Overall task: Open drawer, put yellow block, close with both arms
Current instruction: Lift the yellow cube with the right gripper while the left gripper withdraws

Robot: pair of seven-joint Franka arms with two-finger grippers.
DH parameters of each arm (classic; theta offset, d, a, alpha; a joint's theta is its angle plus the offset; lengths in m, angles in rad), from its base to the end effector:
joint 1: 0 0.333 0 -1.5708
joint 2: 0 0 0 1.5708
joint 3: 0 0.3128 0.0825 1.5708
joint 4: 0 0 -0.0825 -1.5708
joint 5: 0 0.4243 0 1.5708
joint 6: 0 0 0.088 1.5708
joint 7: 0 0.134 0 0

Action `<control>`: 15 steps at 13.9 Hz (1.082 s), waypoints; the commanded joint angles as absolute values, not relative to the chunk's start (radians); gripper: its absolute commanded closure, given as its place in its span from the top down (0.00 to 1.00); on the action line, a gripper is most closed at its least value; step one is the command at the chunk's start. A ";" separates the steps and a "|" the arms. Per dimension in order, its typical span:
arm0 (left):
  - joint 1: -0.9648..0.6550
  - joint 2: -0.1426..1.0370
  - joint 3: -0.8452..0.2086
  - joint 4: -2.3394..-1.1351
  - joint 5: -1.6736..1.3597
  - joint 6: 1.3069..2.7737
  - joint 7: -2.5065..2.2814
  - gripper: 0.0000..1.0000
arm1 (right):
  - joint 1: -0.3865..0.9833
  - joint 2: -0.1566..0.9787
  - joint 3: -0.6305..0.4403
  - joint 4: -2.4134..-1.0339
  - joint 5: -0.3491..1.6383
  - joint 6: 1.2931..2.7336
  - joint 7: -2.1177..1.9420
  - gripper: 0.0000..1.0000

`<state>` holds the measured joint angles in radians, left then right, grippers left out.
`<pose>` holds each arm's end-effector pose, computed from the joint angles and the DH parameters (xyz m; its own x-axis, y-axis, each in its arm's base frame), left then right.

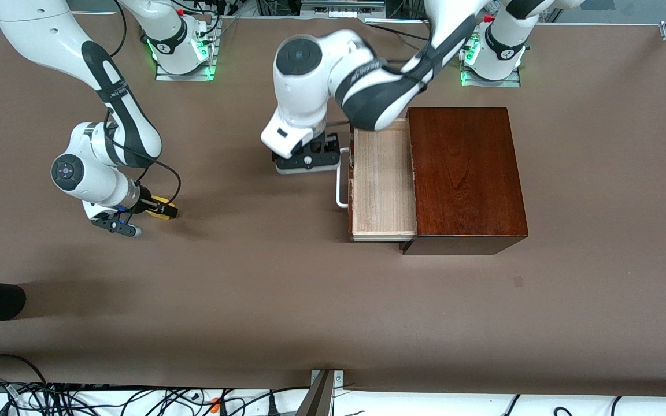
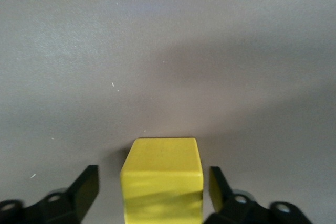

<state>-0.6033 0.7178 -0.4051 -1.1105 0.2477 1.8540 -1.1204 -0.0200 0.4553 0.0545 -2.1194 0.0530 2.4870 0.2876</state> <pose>0.5124 -0.6022 0.3817 0.9882 0.1528 0.0145 0.1513 -0.9856 0.0759 0.5847 0.0226 0.1233 0.9506 -0.2939 -0.0998 -0.2976 -0.9543 -0.0251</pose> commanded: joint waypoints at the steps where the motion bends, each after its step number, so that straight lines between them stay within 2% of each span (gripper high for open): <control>1: -0.595 0.732 -0.411 -1.111 0.225 1.852 -1.103 1.00 | -0.015 0.451 0.052 -2.123 0.046 2.493 0.293 0.38; 2: -0.594 0.730 -0.411 -1.111 0.225 1.848 -1.103 1.00 | -0.015 0.448 0.052 -2.120 0.046 2.488 0.288 0.27; 3: -0.582 0.707 -0.411 -1.124 0.222 1.832 -1.101 1.00 | -0.015 0.443 0.052 -2.118 0.045 2.485 0.281 0.25; 6: -0.445 0.518 -0.413 -1.332 0.094 1.822 -0.952 1.00 | -0.015 0.404 0.055 -2.074 0.046 2.393 0.279 0.25; 8: -0.333 0.348 -0.413 -1.512 0.031 1.822 -0.833 1.00 | -0.017 0.397 0.055 -1.987 0.048 2.262 0.284 0.25; 11: -0.160 0.148 -0.413 -1.679 -0.041 1.795 -0.633 1.00 | -0.017 0.396 0.055 -1.826 0.064 2.036 0.330 0.25; 13: -0.063 0.088 -0.413 -1.710 -0.058 1.737 -0.519 1.00 | -0.015 0.399 0.060 -1.729 0.074 1.901 0.440 0.25; 15: 0.021 0.062 -0.410 -1.707 -0.060 1.685 -0.410 1.00 | 0.009 0.399 0.083 -1.674 0.124 1.849 0.559 0.25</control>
